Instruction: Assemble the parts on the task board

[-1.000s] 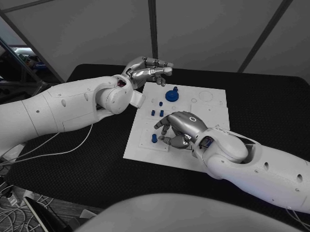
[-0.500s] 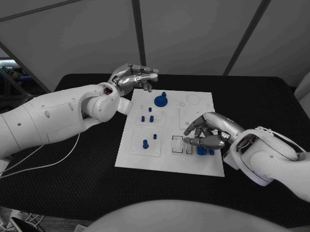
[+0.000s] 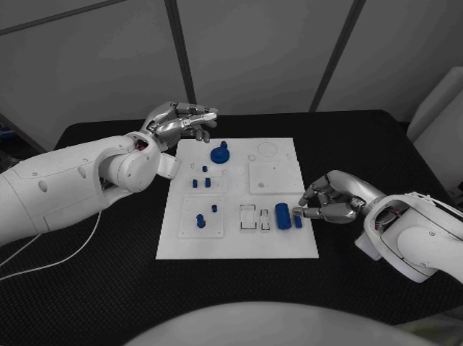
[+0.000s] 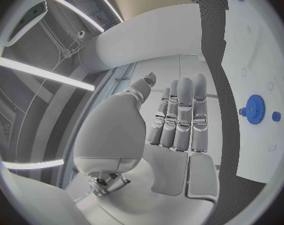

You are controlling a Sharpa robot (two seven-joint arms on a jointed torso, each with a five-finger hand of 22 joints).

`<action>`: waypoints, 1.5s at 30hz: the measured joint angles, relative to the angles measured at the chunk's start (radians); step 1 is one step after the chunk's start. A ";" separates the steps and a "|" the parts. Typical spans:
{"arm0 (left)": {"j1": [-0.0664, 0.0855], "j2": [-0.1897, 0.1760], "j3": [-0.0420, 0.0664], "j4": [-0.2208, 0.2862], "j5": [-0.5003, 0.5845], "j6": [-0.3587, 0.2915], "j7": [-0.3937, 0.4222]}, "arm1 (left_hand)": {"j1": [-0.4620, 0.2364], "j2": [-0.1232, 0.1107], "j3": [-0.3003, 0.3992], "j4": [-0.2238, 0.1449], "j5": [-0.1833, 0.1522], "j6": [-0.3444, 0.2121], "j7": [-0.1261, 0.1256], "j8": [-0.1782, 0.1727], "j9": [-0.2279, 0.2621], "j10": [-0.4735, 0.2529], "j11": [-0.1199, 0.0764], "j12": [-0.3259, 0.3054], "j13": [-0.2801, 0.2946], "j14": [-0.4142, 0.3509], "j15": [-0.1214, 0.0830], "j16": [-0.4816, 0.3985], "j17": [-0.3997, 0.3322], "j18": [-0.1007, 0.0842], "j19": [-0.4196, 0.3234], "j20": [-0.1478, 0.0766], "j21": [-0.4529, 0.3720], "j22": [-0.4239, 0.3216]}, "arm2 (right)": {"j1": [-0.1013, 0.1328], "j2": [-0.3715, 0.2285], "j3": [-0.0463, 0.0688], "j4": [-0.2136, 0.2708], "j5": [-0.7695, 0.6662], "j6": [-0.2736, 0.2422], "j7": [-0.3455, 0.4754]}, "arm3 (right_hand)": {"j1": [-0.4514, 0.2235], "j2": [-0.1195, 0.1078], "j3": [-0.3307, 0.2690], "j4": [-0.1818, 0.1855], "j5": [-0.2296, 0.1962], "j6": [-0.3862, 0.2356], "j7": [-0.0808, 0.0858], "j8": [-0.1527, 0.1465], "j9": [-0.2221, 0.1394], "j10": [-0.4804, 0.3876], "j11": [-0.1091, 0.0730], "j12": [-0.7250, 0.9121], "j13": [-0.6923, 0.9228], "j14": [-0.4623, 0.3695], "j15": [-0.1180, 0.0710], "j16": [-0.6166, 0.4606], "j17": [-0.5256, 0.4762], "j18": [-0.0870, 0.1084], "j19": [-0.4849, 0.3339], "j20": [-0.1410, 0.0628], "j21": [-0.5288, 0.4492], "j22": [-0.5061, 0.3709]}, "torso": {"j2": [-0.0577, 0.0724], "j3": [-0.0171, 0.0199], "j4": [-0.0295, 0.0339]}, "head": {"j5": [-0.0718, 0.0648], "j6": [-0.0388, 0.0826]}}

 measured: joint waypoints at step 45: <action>0.000 0.000 -0.002 0.006 0.000 0.005 0.000 | -0.008 0.000 -0.027 0.011 0.000 0.000 0.000 0.007 0.000 -0.004 -0.004 0.016 0.006 0.000 0.000 0.001 -0.001 -0.076 0.007 0.000 -0.008 -0.005 | -0.049 0.172 -0.001 -0.109 -0.148 0.015 -0.194 | 0.009 0.009 -0.092 0.034 -0.011 -0.039 0.007 0.038 0.023 0.003 0.004 0.015 0.041 0.000 0.000 0.018 0.040 0.001 0.010 0.003 0.011 0.000 | 0.000 -0.0037 -0.0019 | 0.019 -0.018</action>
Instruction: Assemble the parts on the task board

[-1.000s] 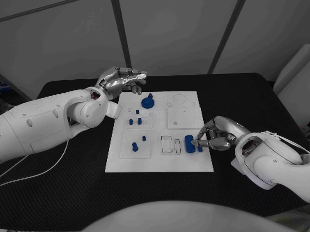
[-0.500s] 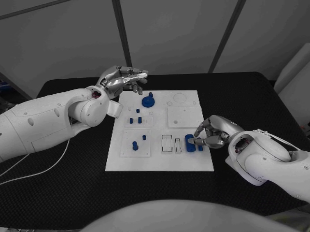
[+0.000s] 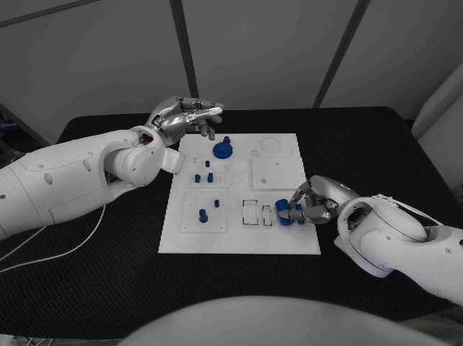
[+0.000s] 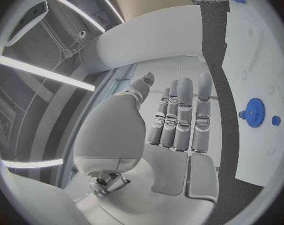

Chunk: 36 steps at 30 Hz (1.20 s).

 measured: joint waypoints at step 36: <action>0.000 -0.007 0.000 0.004 0.000 0.008 -0.002 | -0.004 0.004 -0.005 0.000 0.000 -0.004 -0.004 0.000 0.000 -0.004 -0.004 0.006 0.001 0.000 0.000 0.000 -0.001 0.000 0.000 0.000 0.000 -0.001 | -0.025 -0.018 0.001 0.072 -0.040 -0.096 -0.035 | 0.055 0.085 -0.013 0.001 0.064 0.029 -0.023 0.064 0.030 0.056 -0.023 0.078 0.099 0.004 -0.004 0.031 0.004 -0.016 0.004 -0.004 0.038 0.000 | -0.002 -0.0001 -0.0024 | 0.009 0.002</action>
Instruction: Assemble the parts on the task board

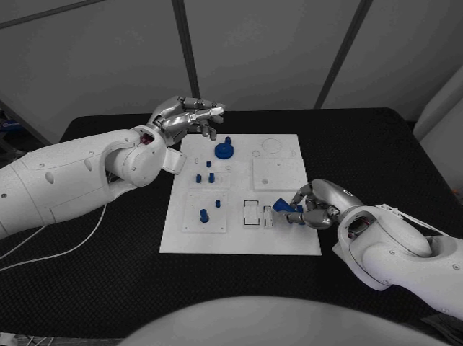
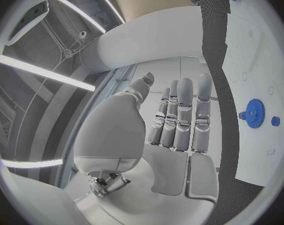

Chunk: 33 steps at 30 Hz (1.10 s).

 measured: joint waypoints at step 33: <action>0.000 0.006 0.000 0.005 0.000 0.003 -0.003 | 0.005 0.005 -0.003 0.003 0.000 0.000 0.000 0.000 0.000 -0.004 0.004 0.004 0.001 0.000 0.000 0.000 -0.001 0.000 0.000 0.000 -0.004 -0.001 | 0.003 0.148 0.002 -0.079 0.044 0.061 -0.001 | -0.102 0.056 -0.064 0.001 -0.014 0.029 -0.013 0.047 0.036 0.016 -0.016 -0.004 0.012 0.000 -0.022 0.000 0.000 0.000 0.000 -0.015 0.000 0.000 | 0.002 -0.0006 0.0034 | 0.014 0.003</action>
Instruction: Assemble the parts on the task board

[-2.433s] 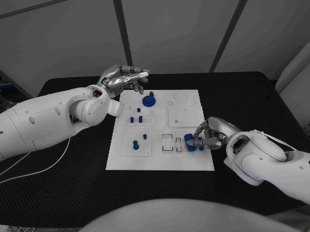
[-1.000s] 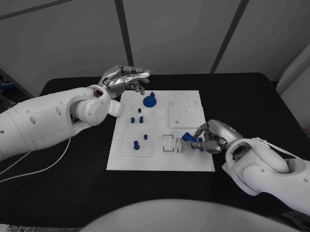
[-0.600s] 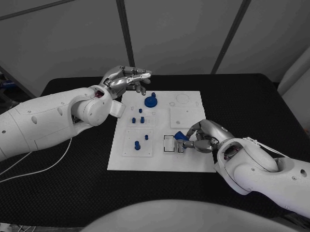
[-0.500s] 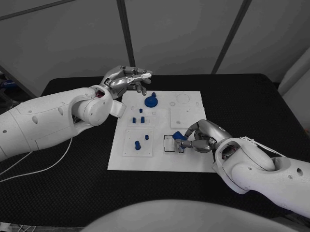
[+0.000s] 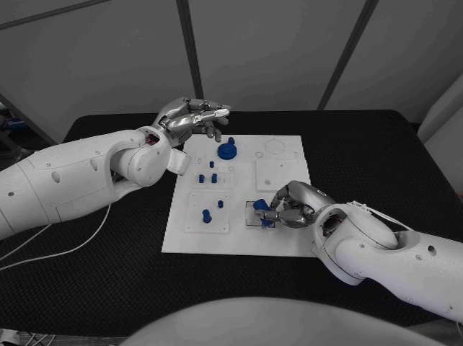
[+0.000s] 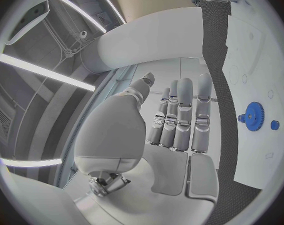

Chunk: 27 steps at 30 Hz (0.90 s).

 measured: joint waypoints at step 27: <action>0.000 0.002 0.000 -0.002 0.000 0.002 -0.005 | 0.009 0.009 0.000 0.000 0.000 0.000 0.000 0.000 0.000 -0.004 -0.004 0.005 0.001 0.000 0.000 0.000 -0.001 0.000 0.000 0.000 -0.004 -0.002 | 0.001 0.028 0.001 -0.025 -0.005 0.012 -0.020 | -0.142 -0.042 -0.034 0.002 -0.147 0.013 -0.020 0.038 0.028 0.003 -0.004 -0.009 0.000 0.000 0.000 0.000 0.000 0.000 0.000 -0.007 0.000 0.000 | 0.000 0.0009 -0.0022 | 0.008 -0.002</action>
